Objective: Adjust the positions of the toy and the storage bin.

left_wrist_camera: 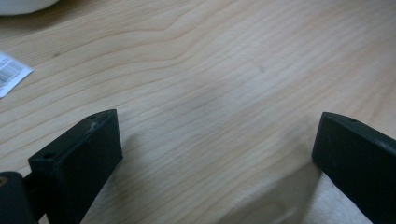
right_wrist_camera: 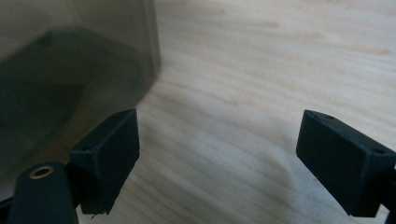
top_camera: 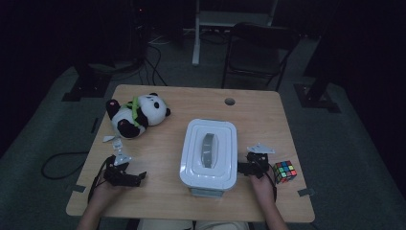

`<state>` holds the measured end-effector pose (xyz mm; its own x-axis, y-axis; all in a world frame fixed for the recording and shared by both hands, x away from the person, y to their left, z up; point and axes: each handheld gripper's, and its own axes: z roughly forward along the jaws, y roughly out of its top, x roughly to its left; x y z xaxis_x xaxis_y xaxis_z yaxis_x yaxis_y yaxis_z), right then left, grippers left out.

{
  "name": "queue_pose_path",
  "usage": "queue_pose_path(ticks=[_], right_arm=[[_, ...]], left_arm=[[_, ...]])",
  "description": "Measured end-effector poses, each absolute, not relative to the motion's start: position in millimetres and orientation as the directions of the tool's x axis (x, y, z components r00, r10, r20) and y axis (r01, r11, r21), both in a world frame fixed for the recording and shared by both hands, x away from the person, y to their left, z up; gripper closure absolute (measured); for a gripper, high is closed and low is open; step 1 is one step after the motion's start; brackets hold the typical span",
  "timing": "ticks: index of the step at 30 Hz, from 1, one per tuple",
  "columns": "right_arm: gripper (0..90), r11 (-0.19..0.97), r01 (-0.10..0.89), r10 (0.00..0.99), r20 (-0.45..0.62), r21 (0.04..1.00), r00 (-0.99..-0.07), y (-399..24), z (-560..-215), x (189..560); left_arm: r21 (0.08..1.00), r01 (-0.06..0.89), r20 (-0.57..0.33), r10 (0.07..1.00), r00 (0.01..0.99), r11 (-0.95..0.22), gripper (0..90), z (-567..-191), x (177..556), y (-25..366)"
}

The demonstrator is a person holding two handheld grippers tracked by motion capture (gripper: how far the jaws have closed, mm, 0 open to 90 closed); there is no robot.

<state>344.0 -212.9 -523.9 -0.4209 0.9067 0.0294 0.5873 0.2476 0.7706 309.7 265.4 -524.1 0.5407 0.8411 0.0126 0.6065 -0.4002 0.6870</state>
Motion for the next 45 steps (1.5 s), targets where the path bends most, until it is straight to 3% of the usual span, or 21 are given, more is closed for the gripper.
queue_pose_path(ticks=[20, 31, 45], right_arm=[[12.6, 0.284, 0.631, 0.909, 0.006, 0.722, -0.416, -210.5, -526.4, 343.1], [12.6, 0.284, 0.631, 0.909, 0.006, 0.722, -0.416, -210.5, -526.4, 343.0], [12.6, 0.284, 0.631, 0.909, 0.006, 0.722, -0.416, -210.5, -526.4, 343.1]], left_arm=[[0.671, 0.609, 0.008, 0.825, 0.565, -0.423, 2.8, -521.2, 312.3, 266.5], [0.732, 0.557, 0.007, 0.82, 0.572, -0.394, 3.0, -476.1, 323.0, 272.6], [0.784, 0.478, 0.049, 0.807, 0.589, -0.396, 3.1, -413.9, 364.8, 272.1]])
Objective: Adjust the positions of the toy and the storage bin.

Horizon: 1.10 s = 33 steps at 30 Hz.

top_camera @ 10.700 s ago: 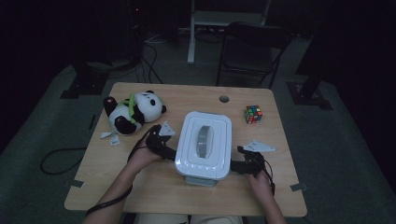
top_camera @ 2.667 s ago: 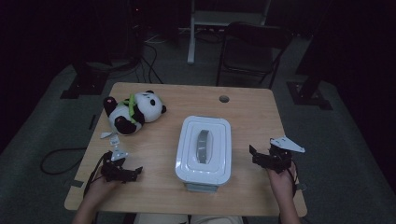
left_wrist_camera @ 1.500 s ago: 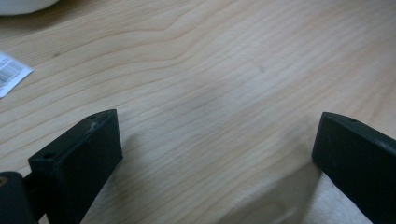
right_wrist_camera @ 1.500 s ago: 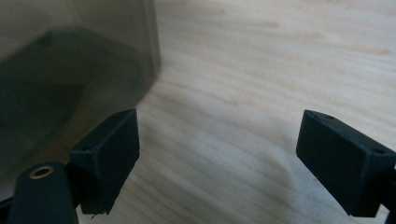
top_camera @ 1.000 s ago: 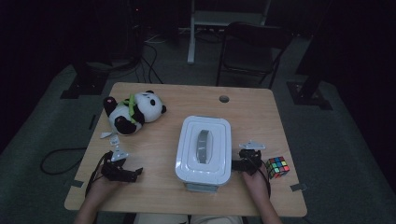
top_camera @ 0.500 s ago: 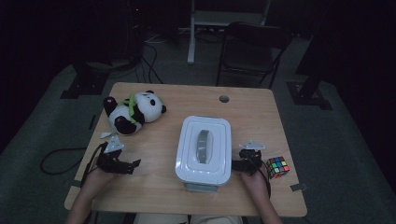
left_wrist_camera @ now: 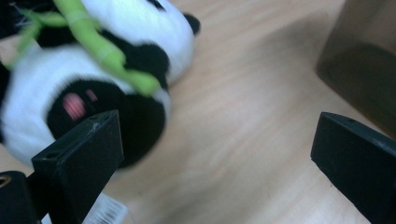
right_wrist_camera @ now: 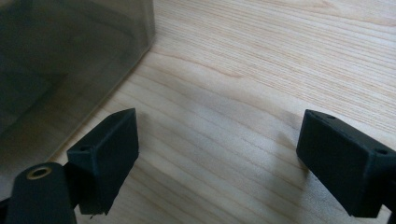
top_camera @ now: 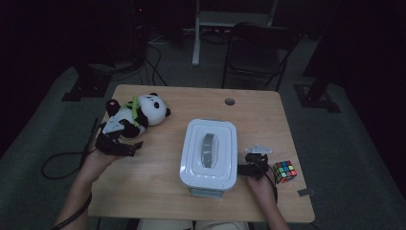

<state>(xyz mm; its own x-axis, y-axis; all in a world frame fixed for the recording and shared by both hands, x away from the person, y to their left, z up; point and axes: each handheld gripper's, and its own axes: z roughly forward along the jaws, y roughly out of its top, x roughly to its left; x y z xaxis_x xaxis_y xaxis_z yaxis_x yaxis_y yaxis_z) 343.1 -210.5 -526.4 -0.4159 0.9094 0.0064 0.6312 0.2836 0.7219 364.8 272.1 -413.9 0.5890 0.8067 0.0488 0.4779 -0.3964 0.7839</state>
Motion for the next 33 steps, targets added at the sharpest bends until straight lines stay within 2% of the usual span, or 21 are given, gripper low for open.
queue_pose_path(ticks=[5, 13, 25, 29, 33], right_arm=[[12.6, 0.283, 0.631, 0.91, 0.006, 0.722, -0.416, -210.5, -526.4, 343.0], [12.6, 0.283, 0.631, 0.91, 0.006, 0.722, -0.416, -210.5, -526.4, 343.0], [12.6, 0.284, 0.631, 0.909, 0.006, 0.722, -0.416, -210.5, -526.4, 343.0], [12.6, 0.284, 0.631, 0.909, 0.006, 0.722, -0.416, -210.5, -526.4, 343.0], [12.6, 0.284, 0.631, 0.909, 0.006, 0.722, -0.416, -210.5, -526.4, 343.0]], left_arm=[[0.803, 0.46, 0.052, 0.813, 0.58, -0.38, 4.6, -395.5, 387.9, 275.9], [0.798, 0.485, 0.032, 0.829, 0.559, -0.357, 4.7, -390.1, 422.5, 284.2], [0.775, 0.558, -0.016, 0.875, 0.485, -0.296, 6.6, -406.0, 475.9, 297.6], [0.746, 0.583, 0.001, 0.876, 0.483, -0.322, 6.9, -415.8, 486.0, 296.6], [0.721, 0.615, -0.022, 0.876, 0.482, -0.319, 8.5, -427.9, 493.5, 295.3]])
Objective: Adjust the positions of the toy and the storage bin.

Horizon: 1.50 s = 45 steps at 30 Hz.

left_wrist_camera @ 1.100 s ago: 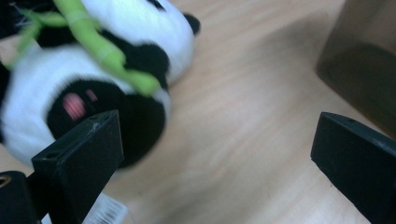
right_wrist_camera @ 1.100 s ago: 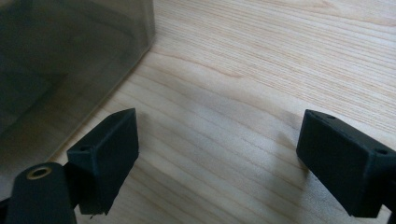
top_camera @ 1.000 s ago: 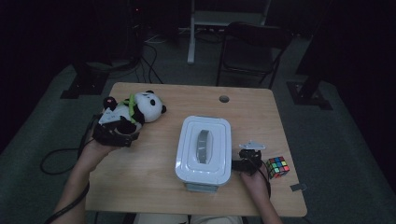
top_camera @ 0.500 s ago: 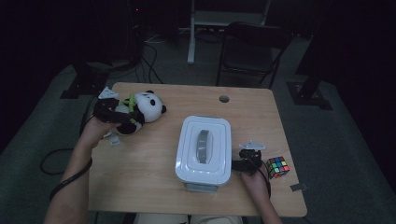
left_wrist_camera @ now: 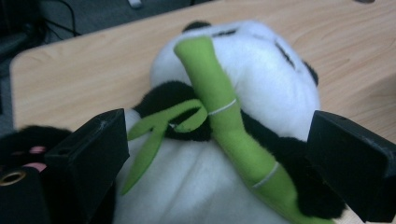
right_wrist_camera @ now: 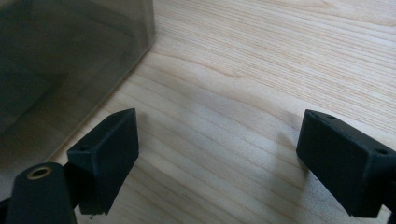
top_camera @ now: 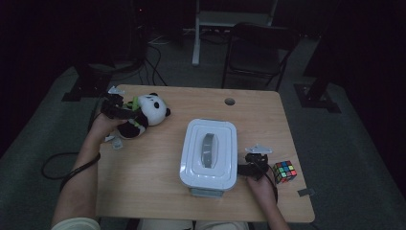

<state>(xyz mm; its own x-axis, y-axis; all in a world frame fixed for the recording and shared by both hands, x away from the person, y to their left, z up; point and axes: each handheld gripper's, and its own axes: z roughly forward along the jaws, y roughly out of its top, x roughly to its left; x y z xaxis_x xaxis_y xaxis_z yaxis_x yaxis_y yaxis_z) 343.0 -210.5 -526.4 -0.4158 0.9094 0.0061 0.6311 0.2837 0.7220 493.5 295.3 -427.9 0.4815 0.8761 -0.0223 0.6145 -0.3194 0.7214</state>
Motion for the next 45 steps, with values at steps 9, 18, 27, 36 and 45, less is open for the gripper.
queue_pose_path(ticks=[9, 18, 27, 36, 45], right_arm=[[12.7, 0.281, 0.632, 0.91, 0.007, 0.722, -0.414, -210.6, -526.4, 341.4], [12.7, 0.282, 0.631, 0.91, 0.007, 0.723, -0.414, -210.7, -526.5, 341.4], [12.7, 0.282, 0.631, 0.91, 0.007, 0.722, -0.414, -210.7, -526.4, 341.5], [12.7, 0.281, 0.632, 0.91, 0.008, 0.722, -0.414, -210.6, -526.4, 341.4], [12.7, 0.281, 0.632, 0.91, 0.007, 0.722, -0.414, -210.6, -526.4, 341.4]], left_arm=[[0.7, 0.661, -0.04, 0.91, 0.413, -0.269, 21.1, -441.6, 499.9, 291.9], [0.704, 0.674, -0.038, 0.935, 0.351, -0.224, 60.9, -440.1, 491.6, 288.1], [0.758, 0.634, -0.106, 0.931, 0.35, -0.152, 72.5, -420.3, 473.2, 282.6], [0.783, 0.578, -0.08, 0.884, 0.46, -0.23, 72.5, -397.3, 448.3, 256.0], [0.775, 0.566, -0.079, 0.846, 0.528, -0.281, 72.4, -407.9, 430.4, 229.4]])
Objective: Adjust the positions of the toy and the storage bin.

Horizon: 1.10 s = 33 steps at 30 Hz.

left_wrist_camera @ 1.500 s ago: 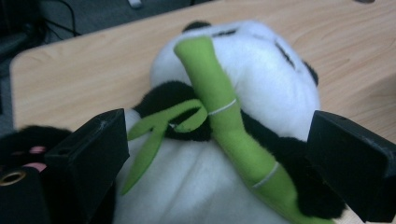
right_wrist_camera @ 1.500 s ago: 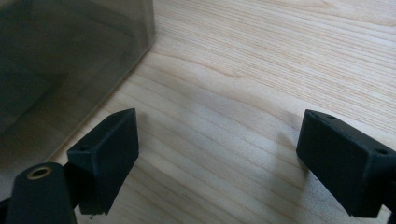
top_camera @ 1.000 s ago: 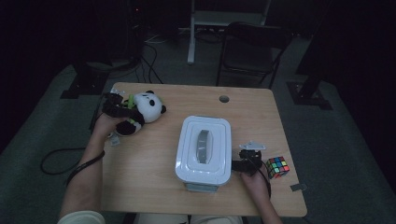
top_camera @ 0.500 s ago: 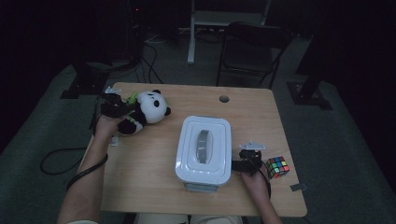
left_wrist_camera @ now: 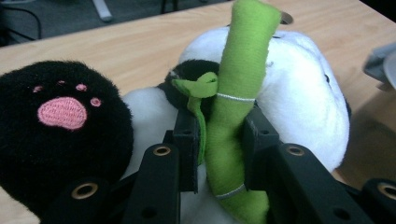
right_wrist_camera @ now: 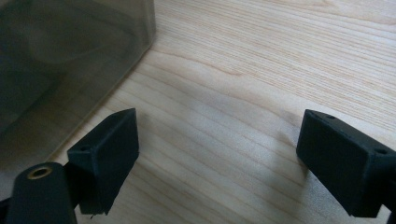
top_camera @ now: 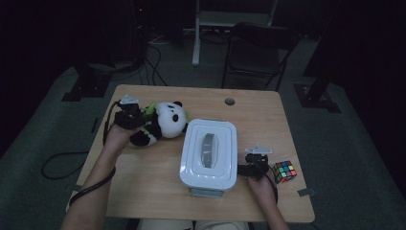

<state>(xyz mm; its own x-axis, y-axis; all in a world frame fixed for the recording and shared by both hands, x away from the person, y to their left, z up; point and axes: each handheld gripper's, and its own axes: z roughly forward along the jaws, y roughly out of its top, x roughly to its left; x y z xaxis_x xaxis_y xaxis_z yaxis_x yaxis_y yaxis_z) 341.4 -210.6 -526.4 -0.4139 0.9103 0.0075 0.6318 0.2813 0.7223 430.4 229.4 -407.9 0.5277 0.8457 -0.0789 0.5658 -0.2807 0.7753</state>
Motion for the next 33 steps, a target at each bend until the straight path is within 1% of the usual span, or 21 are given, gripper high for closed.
queue_pose_path(ticks=[5, 8, 9, 11, 14, 17, 19, 20, 21, 22, 25, 26, 27, 28, 30, 31, 32, 33], right_arm=[[12.8, 0.281, 0.632, 0.91, 0.007, 0.722, -0.414, -210.7, -526.4, 341.4], [12.7, 0.281, 0.632, 0.91, 0.008, 0.722, -0.414, -210.6, -526.4, 341.4], [12.7, 0.281, 0.632, 0.91, 0.008, 0.722, -0.414, -210.6, -526.4, 341.4], [12.7, 0.281, 0.632, 0.91, 0.007, 0.722, -0.414, -210.7, -526.4, 341.4], [12.7, 0.282, 0.631, 0.91, 0.007, 0.722, -0.414, -210.7, -526.4, 341.4], [12.8, 0.282, 0.632, 0.91, 0.007, 0.722, -0.414, -210.7, -526.4, 341.4], [12.7, 0.282, 0.632, 0.91, 0.007, 0.722, -0.414, -210.6, -526.4, 341.4], [12.7, 0.281, 0.632, 0.91, 0.007, 0.722, -0.414, -210.6, -526.4, 341.4], [12.7, 0.282, 0.632, 0.91, 0.007, 0.722, -0.414, -210.7, -526.4, 341.4], [12.7, 0.282, 0.632, 0.91, 0.007, 0.722, -0.414, -210.7, -526.4, 341.4], [12.7, 0.282, 0.632, 0.91, 0.007, 0.722, -0.414, -210.6, -526.4, 341.4], [12.7, 0.282, 0.632, 0.91, 0.007, 0.722, -0.414, -210.7, -526.4, 341.4], [12.7, 0.282, 0.631, 0.91, 0.007, 0.722, -0.414, -210.7, -526.4, 341.4], [12.8, 0.282, 0.632, 0.91, 0.007, 0.722, -0.414, -210.7, -526.5, 341.4], [12.7, 0.281, 0.632, 0.91, 0.008, 0.722, -0.414, -210.6, -526.4, 341.4], [12.7, 0.282, 0.632, 0.91, 0.007, 0.722, -0.414, -210.6, -526.4, 341.4], [12.7, 0.281, 0.632, 0.91, 0.007, 0.722, -0.414, -210.6, -526.4, 341.4], [12.7, 0.282, 0.631, 0.91, 0.007, 0.723, -0.414, -210.7, -526.4, 341.4]], left_arm=[[0.771, 0.567, -0.098, 0.826, 0.556, -0.29, 72.3, -415.9, 427.9, 220.4], [0.762, 0.569, -0.089, 0.82, 0.565, -0.309, 72.2, -423.3, 427.6, 214.3], [0.751, 0.582, -0.103, 0.817, 0.568, -0.311, 72.0, -426.7, 428.9, 213.7], [0.739, 0.59, -0.1, 0.814, 0.572, -0.324, 71.9, -435.8, 430.2, 212.5], [0.746, 0.59, -0.125, 0.805, 0.58, -0.31, 70.1, -438.8, 430.4, 217.4], [0.742, 0.58, -0.117, 0.787, 0.606, -0.336, 62.4, -437.3, 430.2, 216.8], [0.744, 0.576, -0.132, 0.772, 0.622, -0.337, 53.7, -435.8, 430.9, 217.5], [0.744, 0.58, -0.146, 0.768, 0.624, -0.331, 52.0, -434.8, 431.2, 218.4], [0.744, 0.581, -0.163, 0.753, 0.638, -0.331, 46.4, -434.1, 431.5, 219.2], [0.746, 0.574, -0.169, 0.739, 0.652, -0.336, 38.2, -433.3, 430.9, 219.5], [0.75, 0.565, -0.168, 0.728, 0.665, -0.343, 27.4, -430.9, 428.6, 219.4], [0.75, 0.563, -0.168, 0.723, 0.67, -0.347, 25.8, -429.7, 427.5, 219.7], [0.751, 0.559, -0.166, 0.719, 0.675, -0.351, 20.7, -428.4, 426.3, 220.2], [0.756, 0.554, -0.168, 0.716, 0.677, -0.347, 18.3, -426.8, 424.7, 221.0], [0.765, 0.544, -0.165, 0.711, 0.683, -0.345, 17.4, -424.5, 422.0, 222.2], [0.761, 0.544, -0.168, 0.702, 0.692, -0.354, 12.4, -422.9, 420.6, 223.0], [0.762, 0.54, -0.166, 0.699, 0.696, -0.357, 9.9, -422.0, 419.2, 223.1], [0.768, 0.531, -0.156, 0.699, 0.698, -0.359, 9.9, -420.5, 417.2, 223.3]])
